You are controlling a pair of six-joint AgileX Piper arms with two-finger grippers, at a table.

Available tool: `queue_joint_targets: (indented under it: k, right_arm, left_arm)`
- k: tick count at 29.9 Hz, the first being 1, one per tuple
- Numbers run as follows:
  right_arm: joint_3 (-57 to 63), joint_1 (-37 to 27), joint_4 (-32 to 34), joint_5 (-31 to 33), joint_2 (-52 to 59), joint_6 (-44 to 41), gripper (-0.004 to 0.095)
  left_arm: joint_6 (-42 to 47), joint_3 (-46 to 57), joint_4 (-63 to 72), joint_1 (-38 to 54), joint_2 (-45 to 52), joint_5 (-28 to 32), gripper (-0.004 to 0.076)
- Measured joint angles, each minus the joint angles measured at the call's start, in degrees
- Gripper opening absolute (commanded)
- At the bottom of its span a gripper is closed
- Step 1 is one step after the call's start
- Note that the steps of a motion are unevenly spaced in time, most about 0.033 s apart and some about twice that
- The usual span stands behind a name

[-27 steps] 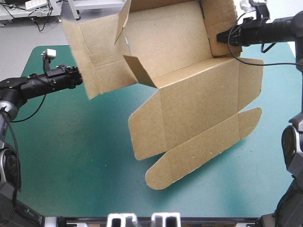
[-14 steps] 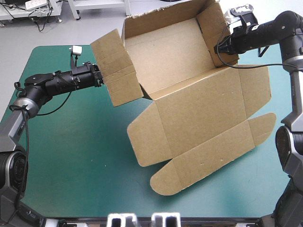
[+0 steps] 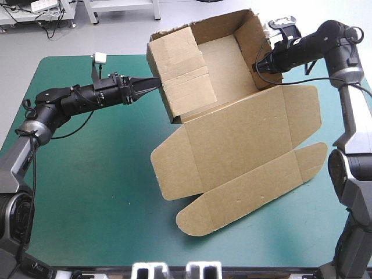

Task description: Fold the box

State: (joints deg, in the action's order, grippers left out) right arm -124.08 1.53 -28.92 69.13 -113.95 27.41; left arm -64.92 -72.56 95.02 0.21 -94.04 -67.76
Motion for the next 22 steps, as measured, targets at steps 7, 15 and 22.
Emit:
queue_joint_targets:
  k: [7, 15, 22]
  right_arm:
    - [0.0, 4.4, 4.2, -3.8, -0.9, -2.1, -0.0023]
    - [0.0, 5.7, 6.2, -5.6, -0.9, -3.4, -0.0023]
    - [0.0, 5.9, 6.1, -6.4, -1.1, -4.1, -0.0023]
  left_arm:
    - [4.8, -4.9, -5.0, 0.0, 0.4, 0.1, 0.0465]
    - [21.1, -12.8, -28.6, -2.8, 0.4, 9.6, 0.0463]
    - [43.0, -18.2, -50.4, -8.8, 0.4, 17.9, 0.0454]
